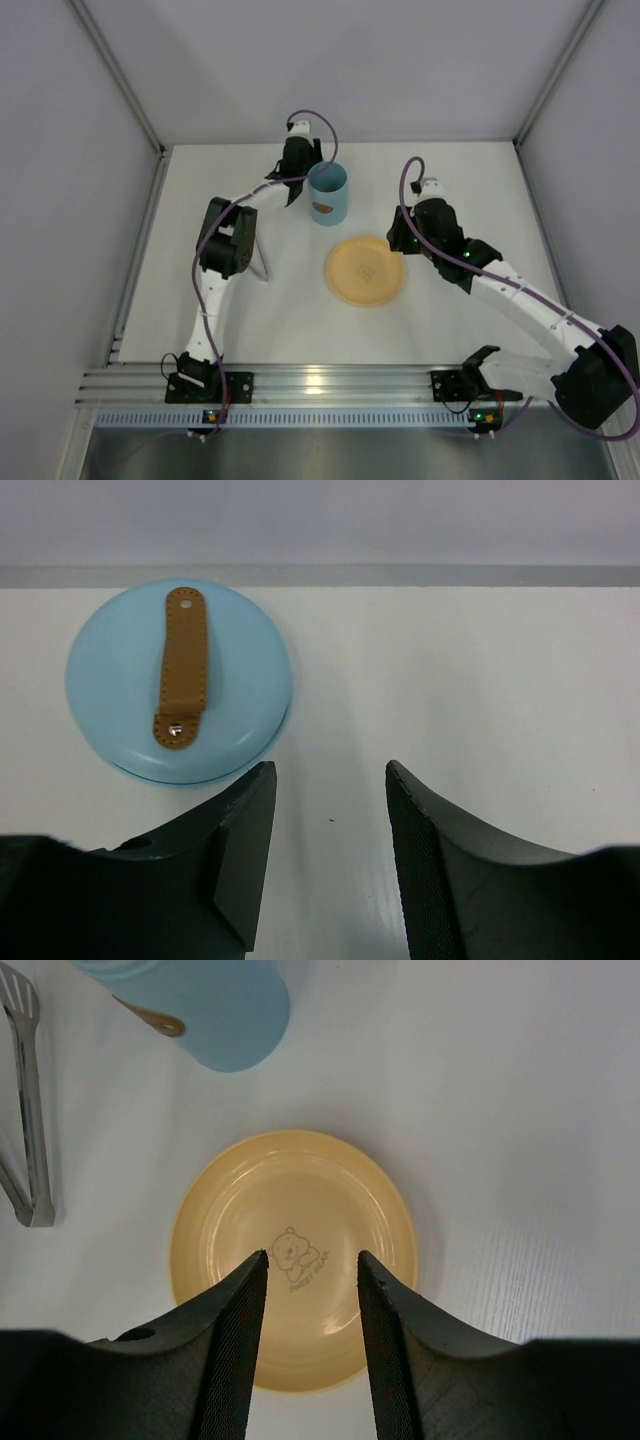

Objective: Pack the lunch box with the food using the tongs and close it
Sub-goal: Move the packing box to the center of the board.

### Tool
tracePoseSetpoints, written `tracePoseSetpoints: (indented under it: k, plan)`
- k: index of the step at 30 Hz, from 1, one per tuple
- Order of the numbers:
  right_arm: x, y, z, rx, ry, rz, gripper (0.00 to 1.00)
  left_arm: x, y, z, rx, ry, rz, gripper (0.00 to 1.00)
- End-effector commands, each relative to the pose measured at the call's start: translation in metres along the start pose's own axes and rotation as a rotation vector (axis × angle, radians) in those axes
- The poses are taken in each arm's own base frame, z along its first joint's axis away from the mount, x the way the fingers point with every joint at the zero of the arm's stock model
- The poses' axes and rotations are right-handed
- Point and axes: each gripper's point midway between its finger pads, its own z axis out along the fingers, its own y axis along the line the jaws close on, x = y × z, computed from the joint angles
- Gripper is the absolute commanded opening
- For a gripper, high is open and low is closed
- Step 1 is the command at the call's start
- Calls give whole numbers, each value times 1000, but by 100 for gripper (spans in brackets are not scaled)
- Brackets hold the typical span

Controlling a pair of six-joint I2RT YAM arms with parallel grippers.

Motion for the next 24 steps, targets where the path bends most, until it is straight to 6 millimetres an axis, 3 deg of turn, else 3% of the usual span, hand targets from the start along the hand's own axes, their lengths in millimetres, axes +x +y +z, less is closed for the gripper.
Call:
tracePoseSetpoints:
  k: [1, 7, 9, 12, 24]
  plan:
    - [-15, -6, -9, 16, -70, 29, 41, -64, -22, -15, -7, -154, 42, 53]
    - [-15, -8, -10, 27, -68, 19, 42, -86, 1, -5, -169, -204, 89, 55]
    - [-19, -8, -10, 30, -76, 19, 42, -85, 10, 1, -218, -206, 112, 56]
    - [-19, -7, -8, 30, -71, 18, 42, -92, 12, 3, -235, -220, 130, 57]
    - [-20, -2, 2, 21, -59, 19, 41, -70, 35, 28, -221, -144, 122, 59]
